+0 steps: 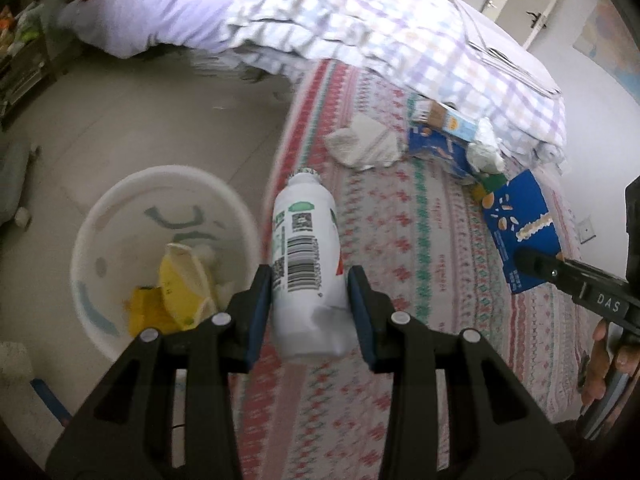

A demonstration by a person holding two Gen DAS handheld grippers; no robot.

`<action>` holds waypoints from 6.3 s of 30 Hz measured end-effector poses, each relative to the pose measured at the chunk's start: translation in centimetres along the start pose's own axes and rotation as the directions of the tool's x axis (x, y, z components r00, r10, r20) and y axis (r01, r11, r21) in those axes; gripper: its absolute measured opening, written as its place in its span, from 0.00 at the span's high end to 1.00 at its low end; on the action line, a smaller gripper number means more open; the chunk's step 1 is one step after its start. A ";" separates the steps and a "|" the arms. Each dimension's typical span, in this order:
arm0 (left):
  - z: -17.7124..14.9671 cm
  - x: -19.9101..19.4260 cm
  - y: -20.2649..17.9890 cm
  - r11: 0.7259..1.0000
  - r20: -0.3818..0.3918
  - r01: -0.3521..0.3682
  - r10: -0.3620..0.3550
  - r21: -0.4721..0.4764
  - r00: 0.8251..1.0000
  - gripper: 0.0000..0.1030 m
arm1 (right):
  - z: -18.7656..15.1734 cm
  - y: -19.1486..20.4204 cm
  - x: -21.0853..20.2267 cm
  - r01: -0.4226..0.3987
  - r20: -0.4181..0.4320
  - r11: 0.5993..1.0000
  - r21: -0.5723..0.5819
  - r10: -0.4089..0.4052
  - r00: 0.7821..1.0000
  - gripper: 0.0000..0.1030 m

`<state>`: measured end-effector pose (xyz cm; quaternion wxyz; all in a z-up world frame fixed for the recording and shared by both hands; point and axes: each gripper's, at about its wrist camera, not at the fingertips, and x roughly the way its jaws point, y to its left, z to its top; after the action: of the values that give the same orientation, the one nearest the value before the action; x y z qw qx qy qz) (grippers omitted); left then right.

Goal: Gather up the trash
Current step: 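Carry carton and bottle over the wastebasket and open both tools to drop them, then move both tools back over the bed toward the sponge and orange scrap, then grasp the orange scrap with the right tool while the left tool grasps the green-yellow sponge, then carry sponge and orange scrap over the wastebasket and open both tools to drop them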

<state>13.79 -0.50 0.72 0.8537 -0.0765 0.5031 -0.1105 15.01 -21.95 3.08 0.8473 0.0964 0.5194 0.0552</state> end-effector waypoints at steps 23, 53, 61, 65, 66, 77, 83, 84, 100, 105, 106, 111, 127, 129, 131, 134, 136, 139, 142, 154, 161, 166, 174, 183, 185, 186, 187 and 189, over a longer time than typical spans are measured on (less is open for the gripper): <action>-0.4 -3.1 10.8 0.963 0.002 -0.126 0.131 -0.238 0.991 0.21 | -1.0 13.3 6.3 -0.126 -0.075 0.979 -0.159 0.115 0.991 0.77; -1.1 -4.5 14.0 0.945 -0.042 -0.242 0.239 -0.219 0.970 0.08 | 1.2 17.5 7.6 -0.126 -0.045 0.972 -0.199 0.119 0.992 0.36; -0.9 -4.1 12.3 0.954 -0.045 -0.212 0.207 -0.212 0.977 0.08 | 0.4 13.1 5.5 -0.060 -0.029 0.986 -0.156 0.057 0.998 0.35; -0.6 -3.9 11.1 0.959 -0.043 -0.198 0.193 -0.201 0.980 0.08 | 0.2 10.3 4.3 -0.014 -0.012 0.992 -0.129 0.012 1.000 0.35; -0.5 -3.8 10.7 0.961 -0.042 -0.197 0.192 -0.196 0.980 0.08 | 0.2 9.6 4.0 -0.005 -0.009 0.993 -0.121 0.004 1.000 0.35; 0.5 -1.3 5.1 0.975 -0.057 -0.182 0.176 -0.128 0.983 0.08 | 0.6 0.0 2.9 0.070 0.001 0.997 0.032 -0.070 0.998 0.34; 1.3 0.2 2.1 0.982 -0.066 -0.141 0.134 -0.127 0.989 0.01 | 2.0 -5.9 2.0 0.089 -0.007 0.988 0.128 -0.089 0.996 0.28; 1.5 0.5 1.6 0.982 -0.066 -0.136 0.128 -0.128 0.990 0.01 | 2.1 -6.8 1.8 0.096 -0.010 0.985 0.142 -0.096 0.995 0.26; 3.0 4.6 -4.4 0.991 -0.097 -0.074 0.064 -0.110 0.993 0.01 | 3.7 -15.6 3.7 0.179 -0.016 0.909 0.377 -0.186 0.982 0.20; 3.0 5.0 -4.9 0.991 -0.096 -0.077 0.067 -0.110 0.993 0.01 | 3.9 -15.3 4.1 0.198 -0.002 0.913 0.358 -0.211 0.977 0.21; 3.0 5.1 -5.1 0.991 -0.097 -0.077 0.066 -0.108 0.993 0.01 | 3.9 -15.4 4.1 0.192 0.000 0.913 0.360 -0.206 0.979 0.22; 2.8 5.4 -5.9 0.993 -0.102 -0.076 0.067 -0.091 0.992 0.01 | 3.4 -15.5 3.8 0.190 0.000 0.918 0.349 -0.202 0.979 0.37; 1.6 5.7 -14.2 0.989 -0.019 -0.059 0.063 0.137 0.998 0.01 | 2.0 -15.8 0.2 0.134 -0.009 0.947 0.292 -0.138 0.990 0.89; 1.6 6.3 -15.9 0.982 -0.001 -0.064 0.066 0.178 0.998 0.01 | 1.8 -17.1 -0.8 0.133 0.000 0.942 0.308 -0.140 0.990 0.89; 1.8 7.3 -17.2 0.981 -0.014 -0.036 0.040 0.190 0.999 0.01 | 1.2 -18.5 -1.9 0.131 0.003 0.934 0.333 -0.140 0.990 0.89; 2.1 8.8 -18.9 0.986 -0.039 0.028 -0.021 0.166 0.999 0.01 | 0.9 -20.3 -2.8 0.124 0.009 0.927 0.354 -0.136 0.991 0.89; 2.3 9.6 -19.8 0.986 -0.043 0.106 -0.101 0.129 0.994 0.01 | 0.5 -21.4 -3.5 0.114 0.007 0.925 0.363 -0.125 0.992 0.89; 2.1 10.3 -21.3 0.972 -0.059 0.220 -0.215 0.078 0.975 0.09 | 0.0 -22.1 -3.5 0.100 0.001 0.924 0.369 -0.108 0.994 0.89; 1.8 10.6 -22.7 0.951 -0.068 0.307 -0.304 0.047 0.950 0.13 | -0.8 -23.5 -3.5 0.097 -0.016 0.917 0.386 -0.098 0.995 0.89; 1.4 11.4 -25.2 0.888 -0.099 0.459 -0.459 -0.027 0.883 0.27 | -2.5 -25.9 -3.3 0.042 -0.027 0.894 0.446 -0.033 0.999 0.89; 1.7 10.7 -25.8 0.875 -0.095 0.484 -0.479 0.031 0.873 0.29 | -2.5 -25.7 -3.1 0.045 -0.029 0.894 0.446 -0.035 0.999 0.89; 1.9 11.3 -28.3 0.873 -0.127 0.472 -0.458 0.123 0.880 0.62 | -2.3 -25.6 -2.7 0.049 -0.033 0.896 0.442 -0.039 0.999 0.89; 2.7 12.5 -27.7 0.912 -0.131 0.390 -0.374 0.128 0.918 0.77 | -2.3 -25.8 -2.6 0.046 -0.029 0.889 0.456 -0.037 0.999 0.89; 2.0 10.3 -27.8 0.909 -0.100 0.364 -0.351 0.201 0.931 0.83 | -2.9 -27.5 -4.1 0.045 -0.002 0.864 0.502 -0.051 0.999 0.89; 1.9 9.4 -27.6 0.908 -0.090 0.360 -0.348 0.214 0.933 0.84 | -3.0 -27.6 -4.5 0.047 0.004 0.861 0.507 -0.056 0.998 0.89; 1.9 8.8 -27.3 0.908 -0.082 0.356 -0.346 0.221 0.935 0.84 | -3.1 -27.5 -4.7 0.044 0.008 0.860 0.508 -0.056 0.998 0.89; 1.9 8.3 -26.9 0.908 -0.079 0.354 -0.345 0.223 0.935 0.84 | -3.1 -27.4 -5.0 0.039 0.013 0.860 0.509 -0.053 0.999 0.89; 1.9 7.4 -25.9 0.911 -0.072 0.348 -0.341 0.220 0.937 0.84 | -3.2 -27.1 -5.4 0.031 0.021 0.861 0.508 -0.048 0.999 0.89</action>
<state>16.03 -27.42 1.73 0.8157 -0.0630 0.4793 -0.3178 9.57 -49.03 0.37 0.8016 0.3060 0.5034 -0.1022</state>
